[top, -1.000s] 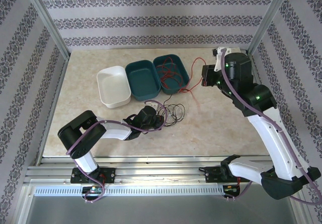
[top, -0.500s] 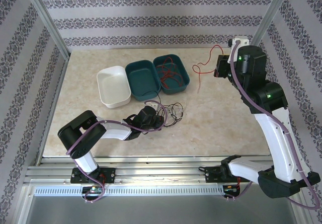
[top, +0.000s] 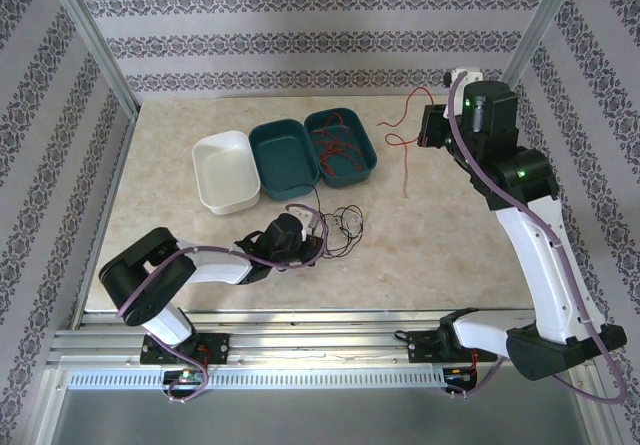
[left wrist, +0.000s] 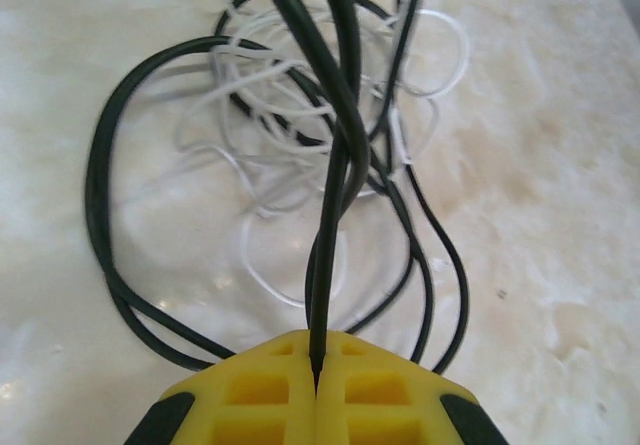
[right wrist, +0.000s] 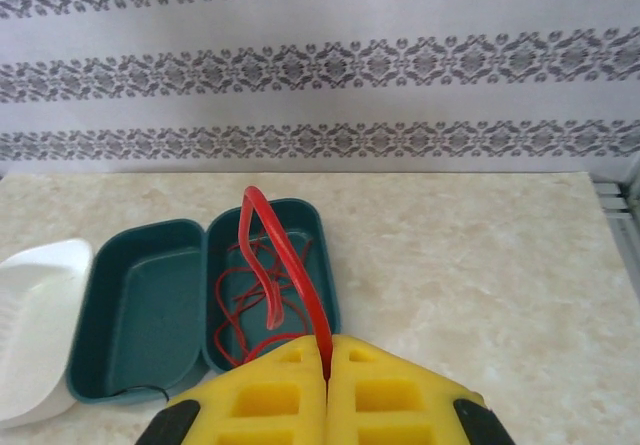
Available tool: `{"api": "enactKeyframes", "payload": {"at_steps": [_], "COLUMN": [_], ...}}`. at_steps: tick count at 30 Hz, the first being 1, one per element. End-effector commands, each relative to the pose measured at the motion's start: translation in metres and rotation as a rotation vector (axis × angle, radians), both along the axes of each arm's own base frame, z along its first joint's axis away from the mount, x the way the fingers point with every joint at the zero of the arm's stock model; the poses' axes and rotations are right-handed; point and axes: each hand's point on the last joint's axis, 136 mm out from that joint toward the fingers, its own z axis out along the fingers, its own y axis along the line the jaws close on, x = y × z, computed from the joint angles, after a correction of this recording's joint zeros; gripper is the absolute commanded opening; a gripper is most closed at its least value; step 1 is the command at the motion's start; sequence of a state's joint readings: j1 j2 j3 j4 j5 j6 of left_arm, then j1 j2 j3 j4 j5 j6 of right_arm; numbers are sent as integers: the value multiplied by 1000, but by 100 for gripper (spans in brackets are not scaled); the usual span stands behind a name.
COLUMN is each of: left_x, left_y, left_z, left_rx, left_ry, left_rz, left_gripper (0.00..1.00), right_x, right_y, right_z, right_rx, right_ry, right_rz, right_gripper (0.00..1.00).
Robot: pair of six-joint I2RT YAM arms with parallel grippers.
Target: Untangle the cables
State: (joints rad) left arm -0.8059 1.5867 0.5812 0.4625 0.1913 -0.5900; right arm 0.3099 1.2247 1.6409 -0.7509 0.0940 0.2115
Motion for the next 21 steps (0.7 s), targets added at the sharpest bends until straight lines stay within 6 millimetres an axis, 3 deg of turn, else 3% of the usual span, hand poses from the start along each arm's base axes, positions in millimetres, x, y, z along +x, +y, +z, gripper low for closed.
{"api": "enactKeyframes", "payload": {"at_steps": [1, 8, 14, 21], "left_x": [-20, -45, -29, -10], "left_y": [-15, -22, -15, -21], "left_z": [19, 33, 25, 11], "left_rx": [-66, -30, 35, 97], "left_ry": [-44, -131, -138, -139], "left_rz": [-139, -274, -189, -164], "left_gripper": [0, 0, 0, 0], "right_x": [6, 19, 32, 45], "right_y": [15, 31, 45, 73], "right_z": [19, 22, 21, 22], "right_rx": [69, 93, 99, 113], "right_ry": [-51, -65, -62, -64], "right_rz": [58, 100, 137, 201], "right_gripper": [0, 0, 0, 0]}}
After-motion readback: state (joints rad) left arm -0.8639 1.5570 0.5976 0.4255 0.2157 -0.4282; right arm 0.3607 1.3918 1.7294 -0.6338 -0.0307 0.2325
